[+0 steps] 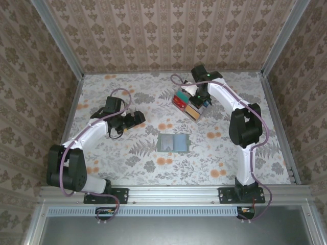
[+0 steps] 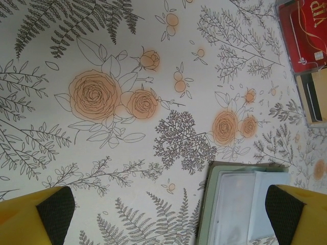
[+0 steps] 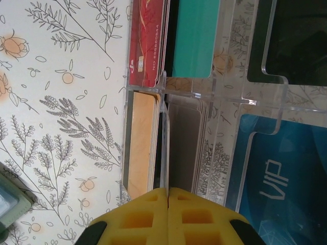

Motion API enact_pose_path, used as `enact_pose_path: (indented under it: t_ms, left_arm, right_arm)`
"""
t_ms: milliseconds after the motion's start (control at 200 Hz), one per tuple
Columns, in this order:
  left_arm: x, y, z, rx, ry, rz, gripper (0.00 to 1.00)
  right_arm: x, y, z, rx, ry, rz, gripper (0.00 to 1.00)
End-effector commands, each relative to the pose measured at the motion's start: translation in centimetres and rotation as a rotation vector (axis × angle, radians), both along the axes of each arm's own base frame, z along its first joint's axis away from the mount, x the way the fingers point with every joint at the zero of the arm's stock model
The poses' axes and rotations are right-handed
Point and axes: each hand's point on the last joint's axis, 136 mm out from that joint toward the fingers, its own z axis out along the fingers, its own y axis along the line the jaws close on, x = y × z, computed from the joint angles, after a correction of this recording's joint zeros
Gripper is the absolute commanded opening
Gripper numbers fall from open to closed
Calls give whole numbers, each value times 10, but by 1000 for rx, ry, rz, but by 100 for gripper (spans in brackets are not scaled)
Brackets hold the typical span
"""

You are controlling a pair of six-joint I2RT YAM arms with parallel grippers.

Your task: Take the credit cards out of the card holder

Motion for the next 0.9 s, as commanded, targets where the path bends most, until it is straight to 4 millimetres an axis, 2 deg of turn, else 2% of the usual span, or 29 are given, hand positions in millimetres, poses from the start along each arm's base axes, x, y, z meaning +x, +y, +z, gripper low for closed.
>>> enact_pose_path:
  t_ms: [0, 355, 680, 895]
  left_arm:
    - [-2, 0, -4, -12, 17, 2, 100]
    - [-3, -2, -11, -19, 35, 3, 100]
    - [-4, -3, -13, -27, 48, -3, 100]
    - [-4, -4, -13, -29, 48, -4, 100]
  right_arm:
    - [-1, -17, -4, -44, 37, -59, 0]
    - [0, -19, -14, -45, 59, -87, 0]
    - [8, -9, -16, 1, 59, -81, 0]
    - [9, -6, -17, 12, 62, -70, 6]
